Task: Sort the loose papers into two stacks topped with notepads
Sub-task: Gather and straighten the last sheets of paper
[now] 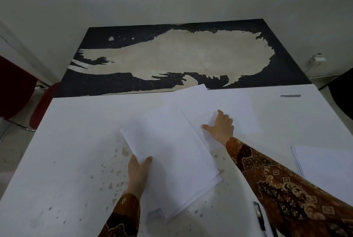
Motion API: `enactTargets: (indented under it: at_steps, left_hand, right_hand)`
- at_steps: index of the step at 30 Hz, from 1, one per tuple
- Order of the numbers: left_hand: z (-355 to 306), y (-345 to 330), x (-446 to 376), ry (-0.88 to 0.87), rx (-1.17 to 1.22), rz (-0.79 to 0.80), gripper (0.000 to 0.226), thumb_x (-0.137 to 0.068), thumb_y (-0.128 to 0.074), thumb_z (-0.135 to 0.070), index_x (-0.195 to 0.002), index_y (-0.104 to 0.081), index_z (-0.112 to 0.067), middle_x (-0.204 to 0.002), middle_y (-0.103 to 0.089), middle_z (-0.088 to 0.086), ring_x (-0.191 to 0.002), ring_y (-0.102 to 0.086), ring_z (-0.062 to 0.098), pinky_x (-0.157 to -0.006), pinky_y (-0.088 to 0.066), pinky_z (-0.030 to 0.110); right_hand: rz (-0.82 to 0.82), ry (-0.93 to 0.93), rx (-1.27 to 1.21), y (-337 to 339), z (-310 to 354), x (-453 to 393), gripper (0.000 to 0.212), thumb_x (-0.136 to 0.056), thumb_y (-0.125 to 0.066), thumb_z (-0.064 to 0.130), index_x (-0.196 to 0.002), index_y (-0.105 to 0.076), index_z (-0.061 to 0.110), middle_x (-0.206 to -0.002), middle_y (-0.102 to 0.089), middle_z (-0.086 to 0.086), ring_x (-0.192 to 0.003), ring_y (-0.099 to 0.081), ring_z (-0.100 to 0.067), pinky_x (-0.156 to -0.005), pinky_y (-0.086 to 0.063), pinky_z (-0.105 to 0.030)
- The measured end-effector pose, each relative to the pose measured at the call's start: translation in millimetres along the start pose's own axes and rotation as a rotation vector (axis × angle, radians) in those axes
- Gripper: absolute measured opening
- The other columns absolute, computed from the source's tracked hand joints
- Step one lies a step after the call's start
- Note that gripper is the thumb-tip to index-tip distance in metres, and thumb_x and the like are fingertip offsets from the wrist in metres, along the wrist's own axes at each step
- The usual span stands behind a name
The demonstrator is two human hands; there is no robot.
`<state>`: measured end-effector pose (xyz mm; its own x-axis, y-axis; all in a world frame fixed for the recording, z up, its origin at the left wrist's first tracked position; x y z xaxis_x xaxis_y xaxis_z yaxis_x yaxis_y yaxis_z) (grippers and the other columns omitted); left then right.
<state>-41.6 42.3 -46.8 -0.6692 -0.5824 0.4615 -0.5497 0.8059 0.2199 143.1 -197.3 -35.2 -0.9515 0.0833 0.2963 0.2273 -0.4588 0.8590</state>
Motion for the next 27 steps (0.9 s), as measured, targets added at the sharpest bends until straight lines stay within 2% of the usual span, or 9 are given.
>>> enactTargets:
  at_steps: [4, 7, 11, 15, 17, 20, 22, 25, 27]
  left_hand:
    - [4, 3, -3, 0.001, 0.0, 0.034, 0.033, -0.086, -0.065, -0.015, -0.118, -0.056, -0.017, -0.107, -0.064, 0.003, -0.096, -0.062, 0.027, -0.083, -0.053, 0.041]
    - [4, 4, -5, 0.0, -0.002, 0.035, 0.038, -0.086, -0.066, -0.014, -0.122, -0.057, -0.012, -0.109, -0.065, 0.006, -0.095, -0.063, 0.027, -0.081, -0.054, 0.04]
    - [4, 3, -3, 0.002, -0.007, 0.02, 0.042, -0.086, -0.066, -0.014, -0.126, -0.055, -0.012, -0.112, -0.064, 0.006, -0.098, -0.062, 0.029, -0.085, -0.054, 0.045]
    - [3, 2, -1, -0.004, 0.003, 0.018, 0.039, -0.086, -0.066, -0.013, -0.125, -0.056, -0.01, -0.111, -0.064, 0.007, -0.095, -0.063, 0.025, -0.078, -0.053, 0.037]
    - [3, 2, 0, -0.003, 0.009, 0.024, 0.037, -0.087, -0.066, -0.013, -0.122, -0.056, -0.011, -0.11, -0.064, 0.007, -0.093, -0.063, 0.025, -0.076, -0.052, 0.035]
    - [1, 3, 2, -0.005, 0.024, 0.036, 0.036, -0.087, -0.065, -0.011, -0.122, -0.056, -0.012, -0.106, -0.064, 0.005, -0.092, -0.063, 0.024, -0.073, -0.052, 0.033]
    - [2, 3, 2, 0.002, 0.026, 0.035, 0.036, -0.087, -0.065, -0.01, -0.122, -0.056, -0.012, -0.105, -0.064, 0.003, -0.09, -0.063, 0.021, -0.072, -0.051, 0.031]
    - [2, 3, 3, 0.006, 0.032, 0.041, 0.036, -0.087, -0.065, -0.012, -0.122, -0.055, -0.013, -0.107, -0.063, 0.004, -0.088, -0.062, 0.019, -0.073, -0.051, 0.031]
    - [2, 2, 2, 0.011, 0.032, 0.037, 0.035, -0.087, -0.065, -0.012, -0.121, -0.055, -0.014, -0.107, -0.063, 0.004, -0.09, -0.062, 0.022, -0.074, -0.051, 0.034]
  right_hand:
    - [-0.11, -0.044, -0.03, -6, 5, -2, 0.094, -0.075, -0.07, 0.054, -0.144, -0.022, 0.012, -0.14, -0.036, -0.015, -0.127, -0.034, -0.034, -0.098, -0.036, -0.046]
    - [-0.108, -0.081, 0.017, -9, 2, -6, 0.099, -0.074, -0.072, 0.051, -0.146, -0.017, 0.011, -0.147, -0.028, -0.016, -0.133, -0.028, -0.034, -0.102, -0.032, -0.046]
    - [-0.103, -0.039, 0.038, -7, 6, -10, 0.096, -0.076, -0.073, 0.042, -0.147, -0.016, 0.011, -0.141, -0.039, -0.016, -0.129, -0.035, -0.035, -0.098, -0.036, -0.045]
    - [-0.08, -0.081, 0.0, 2, 10, -15, 0.104, -0.071, -0.08, 0.038, -0.148, -0.014, 0.015, -0.139, -0.038, -0.017, -0.13, -0.035, -0.035, -0.1, -0.037, -0.046]
    - [-0.061, -0.097, -0.011, 4, 9, -17, 0.104, -0.067, -0.082, 0.039, -0.146, -0.019, 0.014, -0.139, -0.036, -0.017, -0.13, -0.033, -0.034, -0.101, -0.036, -0.045]
    - [-0.023, -0.072, -0.117, 10, 1, -24, 0.089, -0.065, -0.084, 0.034, -0.136, -0.035, 0.011, -0.134, -0.036, -0.016, -0.124, -0.039, -0.033, -0.098, -0.04, -0.042]
    - [0.044, -0.051, -0.157, 15, -6, -29, 0.077, -0.068, -0.083, 0.031, -0.129, -0.043, 0.007, -0.131, -0.044, -0.015, -0.119, -0.048, -0.033, -0.097, -0.043, -0.039]
    - [0.125, -0.008, -0.202, 23, -12, -37, 0.052, -0.079, -0.074, 0.021, -0.123, -0.054, 0.004, -0.125, -0.06, -0.014, -0.112, -0.056, -0.032, -0.093, -0.045, -0.035]
    - [0.155, 0.024, -0.211, 28, -13, -40, 0.045, -0.085, -0.067, 0.017, -0.127, -0.054, 0.004, -0.13, -0.057, -0.016, -0.117, -0.053, -0.032, -0.097, -0.044, -0.035]
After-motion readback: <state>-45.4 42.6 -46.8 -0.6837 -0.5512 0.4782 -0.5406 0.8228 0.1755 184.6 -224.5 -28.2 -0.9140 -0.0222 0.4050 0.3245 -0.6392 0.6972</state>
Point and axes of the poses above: each hand's wrist, its own x-axis away from the middle knuckle, its own y-axis out of the back of the hand, z = x × y, the point moved 1 cm from there along -x, towards the middle knuckle
